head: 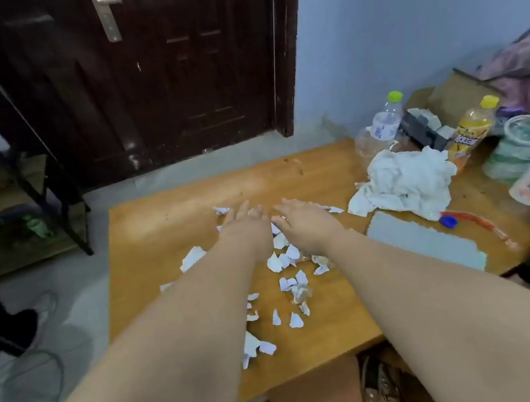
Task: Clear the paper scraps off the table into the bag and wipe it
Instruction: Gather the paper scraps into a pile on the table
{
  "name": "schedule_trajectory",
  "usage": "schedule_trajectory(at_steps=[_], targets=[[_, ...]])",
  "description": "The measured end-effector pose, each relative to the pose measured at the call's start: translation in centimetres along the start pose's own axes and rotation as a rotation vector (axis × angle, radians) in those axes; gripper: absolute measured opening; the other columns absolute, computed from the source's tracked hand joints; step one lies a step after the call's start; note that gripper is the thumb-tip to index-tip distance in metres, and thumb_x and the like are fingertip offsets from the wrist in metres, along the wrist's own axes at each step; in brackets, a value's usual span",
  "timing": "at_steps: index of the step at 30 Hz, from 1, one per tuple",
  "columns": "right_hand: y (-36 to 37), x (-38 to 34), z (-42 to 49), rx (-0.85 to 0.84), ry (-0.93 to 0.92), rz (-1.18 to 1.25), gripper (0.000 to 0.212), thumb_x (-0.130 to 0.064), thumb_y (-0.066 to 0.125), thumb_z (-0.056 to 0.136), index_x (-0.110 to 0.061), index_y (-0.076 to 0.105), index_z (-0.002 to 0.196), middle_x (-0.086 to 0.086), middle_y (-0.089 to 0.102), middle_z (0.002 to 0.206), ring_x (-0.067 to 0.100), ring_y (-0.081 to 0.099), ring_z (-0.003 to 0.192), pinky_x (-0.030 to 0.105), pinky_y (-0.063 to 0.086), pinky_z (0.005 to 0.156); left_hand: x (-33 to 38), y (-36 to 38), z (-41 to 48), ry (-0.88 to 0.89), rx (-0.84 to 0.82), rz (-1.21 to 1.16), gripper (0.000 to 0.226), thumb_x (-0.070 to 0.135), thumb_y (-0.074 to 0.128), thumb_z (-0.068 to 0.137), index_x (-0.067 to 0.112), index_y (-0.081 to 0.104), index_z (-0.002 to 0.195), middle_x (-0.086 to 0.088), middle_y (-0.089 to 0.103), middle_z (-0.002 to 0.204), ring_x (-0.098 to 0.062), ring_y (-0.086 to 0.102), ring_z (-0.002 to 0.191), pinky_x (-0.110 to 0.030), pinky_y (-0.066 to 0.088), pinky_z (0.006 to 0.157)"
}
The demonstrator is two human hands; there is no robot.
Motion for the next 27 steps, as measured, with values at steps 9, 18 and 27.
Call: schedule_trajectory(at_steps=[9,18,27], targets=[[4.6,8.1,1.7,0.142,0.066,0.087,0.061,-0.049,0.009,0.096,-0.019,0.045,0.135,0.004,0.037,0.148,0.023,0.028,0.138,0.037,0.026,0.111,4.6,4.1,4.8,0.032,-0.116,-0.056,0.066,0.021,0.037,0.098,0.014,0.001,0.154,-0.007,0.007,0.163,-0.027,-0.002,0.15,-0.047,0.005,0.12],[8.4,14.9,0.0,0.166,0.223,0.233,0.047,-0.04,0.029,0.099,-0.026,0.035,0.143,0.003,0.021,0.156,0.02,0.011,0.145,0.037,0.012,0.117,6.2,6.9,9.3,0.039,-0.123,-0.102,0.059,0.032,0.026,0.103,0.008,0.007,0.154,-0.006,0.003,0.163,-0.023,-0.002,0.15,-0.041,0.008,0.121],[11.9,16.9,0.4,0.153,0.338,0.413,0.057,-0.05,0.029,0.097,-0.023,0.025,0.147,0.0,0.014,0.158,0.013,0.003,0.146,0.033,0.004,0.117,5.0,8.7,10.8,-0.164,-0.085,-0.312,0.062,0.042,0.02,0.103,0.007,0.01,0.154,-0.006,0.007,0.163,-0.02,-0.003,0.15,-0.041,0.016,0.118]])
Point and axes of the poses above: each hand's wrist, its own z-axis towards the middle knuckle, its own y-axis out of the palm, x = y × z, the point moved 5 cm from there along z, towards the middle knuckle
